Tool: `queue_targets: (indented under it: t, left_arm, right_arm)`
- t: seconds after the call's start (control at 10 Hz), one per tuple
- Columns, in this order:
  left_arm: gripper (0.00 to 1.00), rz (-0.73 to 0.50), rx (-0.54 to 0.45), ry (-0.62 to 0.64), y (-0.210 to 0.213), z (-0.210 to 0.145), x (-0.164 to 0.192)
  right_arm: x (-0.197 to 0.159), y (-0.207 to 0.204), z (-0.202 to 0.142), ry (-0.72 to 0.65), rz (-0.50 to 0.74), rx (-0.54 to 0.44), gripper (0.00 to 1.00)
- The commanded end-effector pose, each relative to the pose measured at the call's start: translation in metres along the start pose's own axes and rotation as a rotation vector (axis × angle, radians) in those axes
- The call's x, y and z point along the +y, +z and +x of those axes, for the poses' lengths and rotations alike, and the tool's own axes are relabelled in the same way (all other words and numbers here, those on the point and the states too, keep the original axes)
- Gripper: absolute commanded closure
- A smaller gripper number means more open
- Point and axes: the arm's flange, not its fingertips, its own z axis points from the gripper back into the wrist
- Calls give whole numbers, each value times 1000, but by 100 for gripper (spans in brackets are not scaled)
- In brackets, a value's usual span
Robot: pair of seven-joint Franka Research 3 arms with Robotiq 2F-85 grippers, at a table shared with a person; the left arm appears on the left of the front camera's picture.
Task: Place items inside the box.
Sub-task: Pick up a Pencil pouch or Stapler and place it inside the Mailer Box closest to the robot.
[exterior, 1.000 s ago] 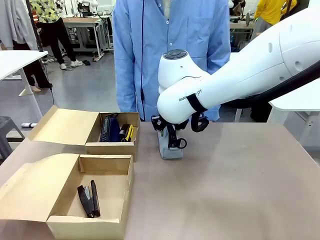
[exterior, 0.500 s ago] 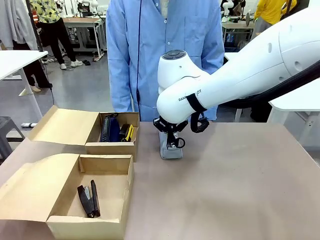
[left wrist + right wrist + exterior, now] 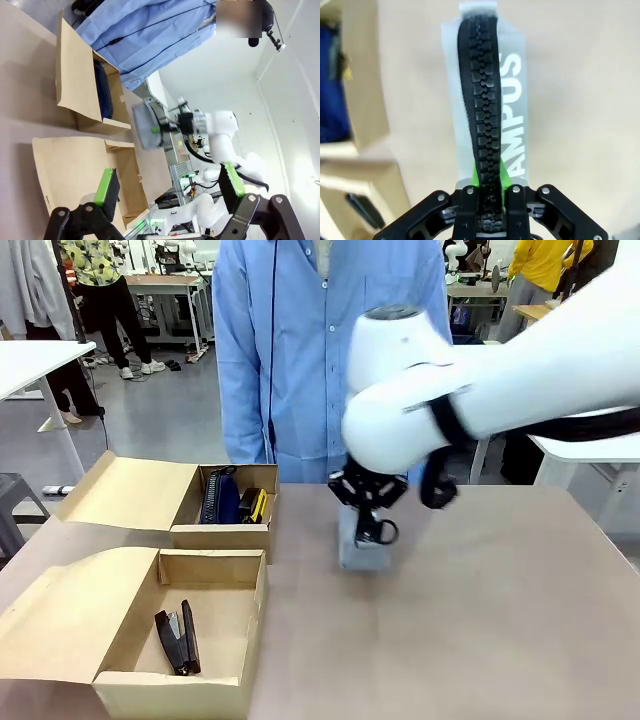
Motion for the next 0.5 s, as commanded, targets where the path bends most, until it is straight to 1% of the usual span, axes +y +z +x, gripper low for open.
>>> queue_targets:
  t: [0.0,0.1,0.2,0.3,0.4]
  left_arm:
    - [0,-21,-17,-18,0,0,0]
    - [0,-21,-17,-18,0,0,0]
    - [0,-21,-17,-18,0,0,0]
    - [0,-21,-17,-18,0,0,0]
    - [0,-21,-17,-18,0,0,0]
  right_arm:
    - [-88,64,-94,-39,76,72,100]
    - [-129,74,-125,3,146,110,100]
    - [-162,72,-137,-68,205,122,100]
    - [-185,67,-148,-80,264,124,100]
    - [-197,59,-150,-85,315,82,100]
